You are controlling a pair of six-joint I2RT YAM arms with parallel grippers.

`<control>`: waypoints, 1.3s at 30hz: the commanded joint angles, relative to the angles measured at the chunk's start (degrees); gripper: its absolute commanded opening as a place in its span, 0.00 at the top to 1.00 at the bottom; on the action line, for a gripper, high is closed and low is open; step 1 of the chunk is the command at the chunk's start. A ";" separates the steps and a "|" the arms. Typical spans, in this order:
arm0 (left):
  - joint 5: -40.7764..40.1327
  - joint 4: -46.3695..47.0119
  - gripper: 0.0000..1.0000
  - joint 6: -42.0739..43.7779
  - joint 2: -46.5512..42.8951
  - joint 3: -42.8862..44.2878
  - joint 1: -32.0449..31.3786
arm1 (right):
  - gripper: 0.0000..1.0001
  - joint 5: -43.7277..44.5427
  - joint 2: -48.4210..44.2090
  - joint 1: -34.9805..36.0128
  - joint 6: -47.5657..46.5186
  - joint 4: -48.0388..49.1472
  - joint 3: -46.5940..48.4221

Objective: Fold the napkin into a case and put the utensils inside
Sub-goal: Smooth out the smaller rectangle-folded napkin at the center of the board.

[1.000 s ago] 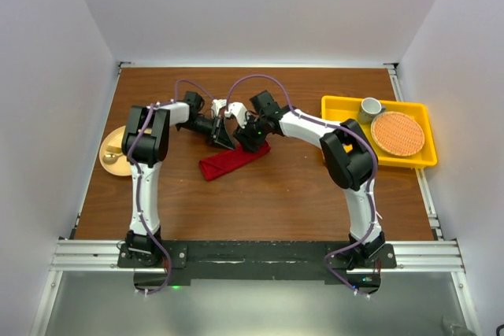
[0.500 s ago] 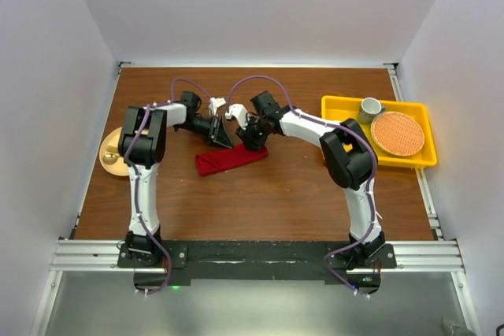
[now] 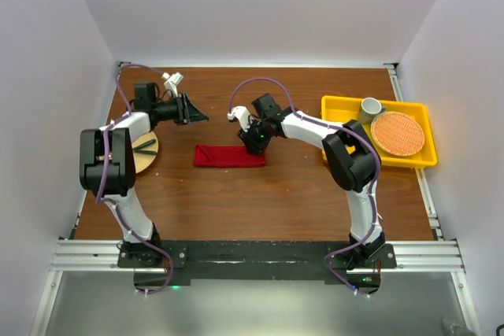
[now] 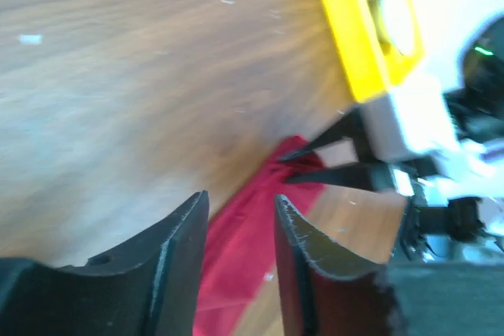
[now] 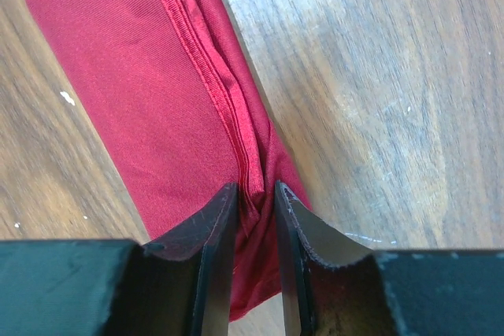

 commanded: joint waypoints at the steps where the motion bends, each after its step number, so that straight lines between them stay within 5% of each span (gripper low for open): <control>1: 3.35 6.17 0.72 -6.08 -4.05 -7.20 -5.18 | 0.72 3.06 0.14 0.07 3.50 -5.67 -1.54; 3: 2.92 9.15 0.86 -7.58 -4.49 -10.36 -7.03 | 0.72 3.24 0.58 0.07 3.59 -6.20 -0.84; 6: 1.34 11.62 0.92 -10.31 -3.27 -12.22 -9.85 | 0.72 3.41 0.85 0.07 3.59 -6.64 -0.48; 17: -4.64 9.53 1.00 -10.76 9.91 -12.05 -8.62 | 0.71 4.29 1.11 -0.02 3.58 -7.08 0.22; 27: -7.54 3.64 1.00 -5.92 13.26 -10.73 -8.36 | 0.37 -5.37 -6.62 -1.24 17.54 -10.33 9.54; 35: -7.72 1.79 1.00 -4.16 13.44 -10.03 -8.27 | 0.70 -6.61 -9.44 -4.67 23.17 -10.07 3.14; 39: -7.81 1.26 1.00 -3.55 13.70 -9.50 -8.27 | 0.74 -7.31 -8.30 -4.85 25.90 -8.67 -0.38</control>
